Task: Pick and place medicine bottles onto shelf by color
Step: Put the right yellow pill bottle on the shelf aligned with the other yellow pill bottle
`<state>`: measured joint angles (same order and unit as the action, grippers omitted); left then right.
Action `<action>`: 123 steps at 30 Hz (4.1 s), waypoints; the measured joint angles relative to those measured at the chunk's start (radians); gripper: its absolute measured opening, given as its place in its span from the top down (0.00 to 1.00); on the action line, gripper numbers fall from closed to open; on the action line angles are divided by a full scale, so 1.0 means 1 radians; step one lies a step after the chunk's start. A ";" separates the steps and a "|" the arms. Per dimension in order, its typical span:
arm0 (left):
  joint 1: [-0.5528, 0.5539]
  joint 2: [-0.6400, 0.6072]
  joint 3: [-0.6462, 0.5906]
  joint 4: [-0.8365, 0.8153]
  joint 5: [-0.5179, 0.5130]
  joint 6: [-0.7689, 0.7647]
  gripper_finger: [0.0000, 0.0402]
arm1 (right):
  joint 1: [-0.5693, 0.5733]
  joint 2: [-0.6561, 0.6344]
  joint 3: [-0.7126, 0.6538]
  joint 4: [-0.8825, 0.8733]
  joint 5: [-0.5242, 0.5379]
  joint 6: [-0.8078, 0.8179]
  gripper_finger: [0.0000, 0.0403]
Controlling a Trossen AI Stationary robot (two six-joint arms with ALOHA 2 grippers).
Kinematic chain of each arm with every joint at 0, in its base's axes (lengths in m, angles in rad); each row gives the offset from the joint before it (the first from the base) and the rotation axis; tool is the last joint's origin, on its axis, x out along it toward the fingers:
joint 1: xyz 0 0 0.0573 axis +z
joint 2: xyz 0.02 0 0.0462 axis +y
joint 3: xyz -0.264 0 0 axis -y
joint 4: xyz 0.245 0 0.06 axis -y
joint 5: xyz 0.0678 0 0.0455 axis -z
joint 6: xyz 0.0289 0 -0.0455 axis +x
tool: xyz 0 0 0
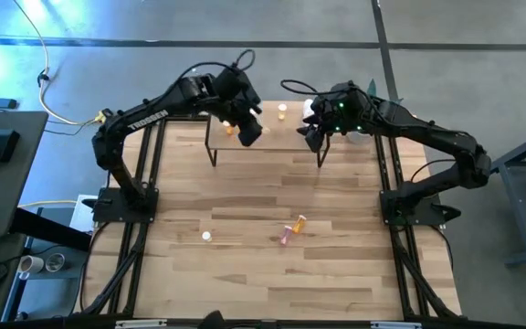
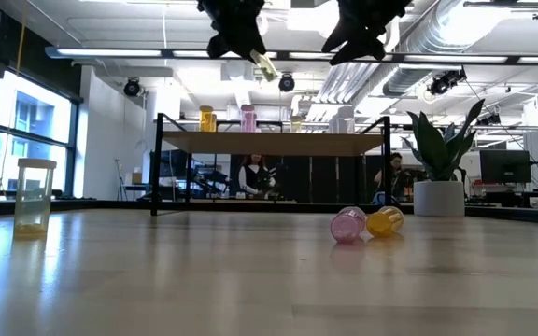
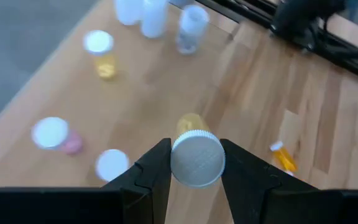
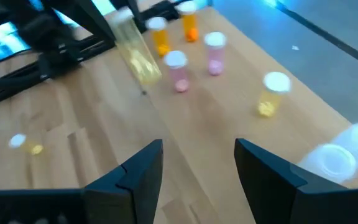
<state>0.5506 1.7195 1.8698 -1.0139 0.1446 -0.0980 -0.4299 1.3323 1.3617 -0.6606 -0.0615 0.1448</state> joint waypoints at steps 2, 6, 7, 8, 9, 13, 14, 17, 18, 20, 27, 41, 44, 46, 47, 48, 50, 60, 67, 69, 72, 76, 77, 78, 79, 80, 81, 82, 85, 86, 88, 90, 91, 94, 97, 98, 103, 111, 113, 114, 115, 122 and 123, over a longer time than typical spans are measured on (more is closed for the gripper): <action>-0.029 0.007 0.000 -0.001 0.001 0.012 0.72 | -0.005 0.000 0.000 0.018 -0.050 -0.024 0.53; -0.080 0.007 0.000 -0.021 0.003 0.069 0.72 | -0.007 0.003 0.000 0.074 -0.166 -0.078 0.53; -0.091 0.007 0.000 -0.028 0.004 0.084 0.72 | -0.007 0.003 0.000 0.085 -0.189 -0.094 0.53; -0.102 0.008 0.000 -0.034 0.004 0.098 0.72 | -0.007 0.003 0.000 0.099 -0.207 -0.104 0.53; -0.112 0.008 0.000 -0.039 0.004 0.110 0.72 | -0.006 0.003 0.000 0.108 -0.222 -0.120 0.53; -0.145 0.007 0.000 -0.059 0.003 0.162 0.72 | 0.012 0.013 0.000 0.129 -0.295 -0.150 0.53; -0.153 0.007 0.000 -0.065 0.003 0.175 0.72 | 0.019 0.018 -0.002 0.137 -0.308 -0.152 0.53; -0.177 0.007 0.000 -0.075 0.001 0.205 0.72 | 0.042 0.043 -0.002 0.151 -0.329 -0.153 0.53; -0.184 0.007 0.000 -0.077 0.001 0.213 0.72 | 0.049 0.053 -0.002 0.155 -0.337 -0.156 0.53; -0.197 0.007 0.000 -0.081 0.001 0.238 0.72 | 0.062 0.077 -0.002 0.164 -0.350 -0.164 0.53; -0.228 0.007 0.000 -0.084 0.001 0.302 0.72 | 0.110 0.149 -0.002 0.193 -0.360 -0.230 0.53; -0.245 0.007 0.000 -0.017 -0.002 0.284 0.72 | 0.134 0.168 -0.002 0.220 -0.368 -0.255 0.53; -0.247 0.007 0.000 -0.006 -0.002 0.277 0.72 | 0.137 0.168 -0.002 0.214 -0.401 -0.255 0.53; -0.247 0.007 0.000 0.006 -0.002 0.260 0.72 | 0.137 0.168 -0.002 0.202 -0.418 -0.245 0.53; -0.247 0.007 0.000 0.018 -0.002 0.257 0.72 | 0.137 0.168 -0.002 0.196 -0.418 -0.239 0.53; -0.247 0.007 0.000 0.030 -0.002 0.255 0.72 | 0.136 0.168 -0.002 0.190 -0.416 -0.235 0.53; -0.247 0.007 0.000 0.048 -0.002 0.253 0.72 | 0.136 0.168 -0.002 0.187 -0.415 -0.232 0.54; -0.247 0.007 0.000 0.056 -0.002 0.239 0.72 | 0.136 0.168 -0.002 0.187 -0.414 -0.233 0.75; -0.246 0.007 0.000 0.055 -0.001 0.239 0.72 | 0.136 0.168 -0.002 0.187 -0.413 -0.231 0.80; -0.246 0.007 0.000 0.055 -0.001 0.231 0.72 | 0.136 0.168 -0.002 0.187 -0.412 -0.222 0.79; -0.246 0.007 0.000 0.053 -0.003 0.224 0.70 | 0.137 0.168 -0.002 0.187 -0.404 -0.208 0.79; -0.239 0.001 -0.001 0.048 -0.007 0.229 0.63 | 0.136 0.167 -0.002 0.187 -0.374 -0.202 0.79; -0.237 -0.001 -0.001 0.047 -0.008 0.229 0.61 | 0.136 0.167 -0.002 0.186 -0.359 -0.201 0.79; -0.236 -0.002 -0.001 0.047 -0.008 0.229 0.58 | 0.136 0.165 -0.002 0.185 -0.347 -0.195 0.79; -0.235 -0.002 -0.001 0.047 -0.012 0.230 0.56 | 0.136 0.160 -0.002 0.177 -0.332 -0.194 0.79; -0.232 -0.004 -0.001 0.042 -0.017 0.231 0.54 | 0.136 0.155 -0.002 0.171 -0.324 -0.194 0.79; -0.229 -0.008 -0.001 0.041 -0.030 0.232 0.51 | 0.136 0.148 -0.002 0.170 -0.309 -0.194 0.79; -0.229 -0.014 -0.001 0.041 -0.044 0.232 0.49 | 0.136 0.139 -0.002 0.169 -0.288 -0.194 0.78; -0.227 -0.034 -0.001 0.040 -0.105 0.232 0.44 | 0.135 0.107 -0.002 0.166 -0.240 -0.194 0.78; -0.224 -0.043 -0.001 0.039 -0.125 0.233 0.42 | 0.133 0.094 -0.002 0.163 -0.225 -0.194 0.78; -0.221 -0.061 -0.001 0.047 -0.159 0.248 0.41 | 0.128 0.070 -0.002 0.164 -0.217 -0.187 0.78; -0.209 -0.082 0.000 0.056 -0.167 0.262 0.41 | 0.123 0.048 -0.002 0.165 -0.197 -0.179 0.78; -0.203 -0.090 0.000 0.063 -0.168 0.262 0.41 | 0.122 0.038 -0.002 0.170 -0.182 -0.178 0.78; -0.189 -0.114 0.000 0.096 -0.163 0.252 0.41 | 0.122 0.008 -0.002 0.200 -0.144 -0.179 0.78; -0.169 -0.137 0.000 0.140 -0.137 0.232 0.40 | 0.122 -0.016 -0.002 0.271 -0.120 -0.177 0.78; -0.162 -0.143 0.000 0.161 -0.121 0.223 0.40 | 0.122 -0.022 -0.002 0.302 -0.111 -0.175 0.78; -0.118 -0.155 0.000 0.311 0.002 0.169 0.40 | 0.122 -0.034 -0.002 0.465 -0.105 -0.175 0.78; -0.086 -0.155 0.000 0.462 0.085 0.131 0.40 | 0.122 -0.033 -0.002 0.572 -0.107 -0.194 0.78; -0.086 -0.155 0.000 0.486 0.110 0.121 0.40 | 0.122 -0.033 -0.002 0.584 -0.106 -0.194 0.78; -0.086 -0.155 0.000 0.498 0.128 0.112 0.40 | 0.122 -0.033 -0.002 0.590 -0.106 -0.189 0.78; -0.086 -0.155 0.000 0.507 0.137 0.104 0.40 | 0.122 -0.033 -0.002 0.600 -0.106 -0.184 0.78; -0.106 -0.121 -0.001 0.558 0.126 0.074 0.40 | 0.123 -0.033 -0.002 0.660 -0.107 -0.144 0.78; -0.108 -0.115 -0.001 0.579 0.126 0.074 0.40 | 0.123 -0.033 -0.002 0.660 -0.108 -0.144 0.78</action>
<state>0.4431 1.6044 1.8687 -0.4351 0.2708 -0.0237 -0.3073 1.2995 1.3598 -0.0003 -0.1693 0.0006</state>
